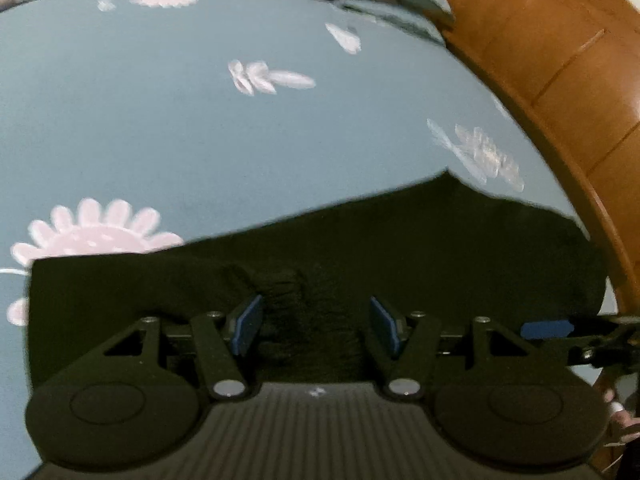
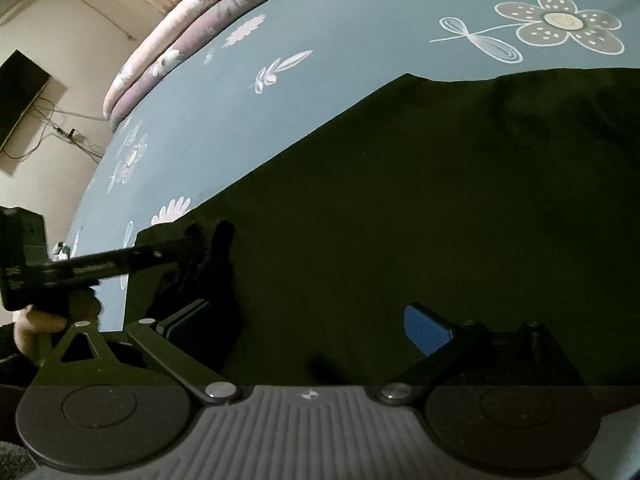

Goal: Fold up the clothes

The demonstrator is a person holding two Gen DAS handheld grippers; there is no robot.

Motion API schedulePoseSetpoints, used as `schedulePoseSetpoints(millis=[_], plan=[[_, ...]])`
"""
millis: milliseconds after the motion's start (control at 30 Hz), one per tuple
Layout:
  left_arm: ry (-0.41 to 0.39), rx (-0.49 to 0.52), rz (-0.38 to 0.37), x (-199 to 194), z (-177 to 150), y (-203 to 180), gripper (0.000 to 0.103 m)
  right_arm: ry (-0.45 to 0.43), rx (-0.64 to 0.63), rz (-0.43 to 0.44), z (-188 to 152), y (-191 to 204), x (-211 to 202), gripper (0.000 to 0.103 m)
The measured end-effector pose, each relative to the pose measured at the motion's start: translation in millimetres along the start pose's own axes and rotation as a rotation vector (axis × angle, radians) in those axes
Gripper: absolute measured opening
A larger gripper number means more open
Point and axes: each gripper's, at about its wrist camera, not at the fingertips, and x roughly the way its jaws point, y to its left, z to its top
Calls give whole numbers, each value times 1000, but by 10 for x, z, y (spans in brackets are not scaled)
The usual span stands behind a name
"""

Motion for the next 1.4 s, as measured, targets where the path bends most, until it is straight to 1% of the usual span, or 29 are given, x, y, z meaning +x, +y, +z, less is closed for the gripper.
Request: schedulePoseSetpoints(millis=[67,167,267,367,400,433,500,533,633,733,867,900,967,1067,1133,1200,1267,1400], plan=[[-36,-5,33,-210,-36,94,59,-6,0,-2,-10,12,-23,103],[-76,6,129,-512,-137,255,59,-12,-6,2,13,33,-19,103],[-76,26,217,-707,-286,367,58,-5,-21,15,45,94,55,103],[-49,55,260,-771,-442,403,58,18,-53,12,67,197,173,103],[-38,58,262,-776,-501,403,58,25,-65,9,73,232,211,103],[-28,49,238,-760,-565,399,58,32,-77,6,78,264,243,103],[-9,16,162,-718,-694,401,58,46,-102,-1,88,328,309,103],[4,0,137,-685,-746,410,58,54,-111,-5,92,351,342,103],[52,-47,102,-558,-872,454,58,78,-114,-25,89,356,443,103],[61,-32,124,-598,-933,474,58,99,-109,-45,54,317,534,103],[64,4,168,-695,-998,494,58,85,-103,-49,19,297,555,103],[60,30,185,-733,-1013,484,58,82,-100,-50,10,298,560,103],[54,138,233,-809,-1055,425,60,73,-93,-53,-8,306,564,103],[92,310,284,-829,-1185,344,63,58,-88,-62,-35,315,564,103],[110,385,300,-820,-1262,304,63,46,-89,-73,-56,327,566,103],[98,423,316,-816,-1310,278,63,39,-105,-92,-77,358,573,103],[89,438,326,-790,-1320,280,63,37,-126,-113,-90,396,587,103],[99,498,336,-727,-1358,263,64,43,-148,-148,-89,452,617,103]])
